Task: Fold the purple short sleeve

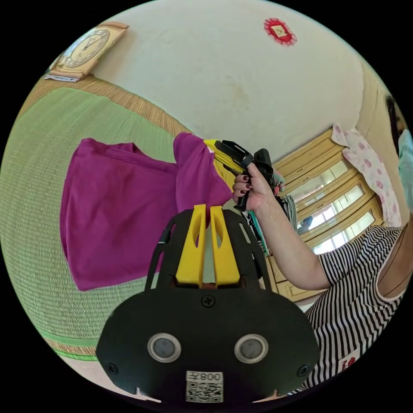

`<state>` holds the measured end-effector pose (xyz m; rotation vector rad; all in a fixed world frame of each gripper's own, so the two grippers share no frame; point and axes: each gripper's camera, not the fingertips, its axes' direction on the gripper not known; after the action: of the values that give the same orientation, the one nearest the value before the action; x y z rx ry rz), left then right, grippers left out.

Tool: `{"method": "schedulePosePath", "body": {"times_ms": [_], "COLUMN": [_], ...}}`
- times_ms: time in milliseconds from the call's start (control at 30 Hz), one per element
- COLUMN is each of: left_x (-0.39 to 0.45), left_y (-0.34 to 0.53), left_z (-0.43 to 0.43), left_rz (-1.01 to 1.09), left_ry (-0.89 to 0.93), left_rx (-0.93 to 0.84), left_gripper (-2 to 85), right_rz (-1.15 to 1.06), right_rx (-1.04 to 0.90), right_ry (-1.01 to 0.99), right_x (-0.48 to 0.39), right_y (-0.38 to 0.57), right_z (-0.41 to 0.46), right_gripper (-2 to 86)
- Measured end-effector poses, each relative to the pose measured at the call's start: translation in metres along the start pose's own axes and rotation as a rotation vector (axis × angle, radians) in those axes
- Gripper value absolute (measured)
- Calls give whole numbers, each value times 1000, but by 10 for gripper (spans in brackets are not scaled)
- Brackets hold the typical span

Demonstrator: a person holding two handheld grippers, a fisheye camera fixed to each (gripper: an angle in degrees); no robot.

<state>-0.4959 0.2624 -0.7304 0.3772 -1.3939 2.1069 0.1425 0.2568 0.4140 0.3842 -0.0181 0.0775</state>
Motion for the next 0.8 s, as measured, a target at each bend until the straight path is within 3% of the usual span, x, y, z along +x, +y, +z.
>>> {"method": "schedulePosePath", "body": {"times_ms": [367,800], "left_x": [-15,-3], "left_y": [-8,-18], "left_z": [-8,-11], "left_rz": [2,58], "left_ry": [-19,-63], "left_rx": [-52,-128], "left_gripper": [15,14], "right_rz": [259,93], "right_rx": [44,-172], "right_ry": [74,395], "right_x": [105,105], "right_y": [88,64], "right_z": [-8,85], "right_gripper": [40,75]}}
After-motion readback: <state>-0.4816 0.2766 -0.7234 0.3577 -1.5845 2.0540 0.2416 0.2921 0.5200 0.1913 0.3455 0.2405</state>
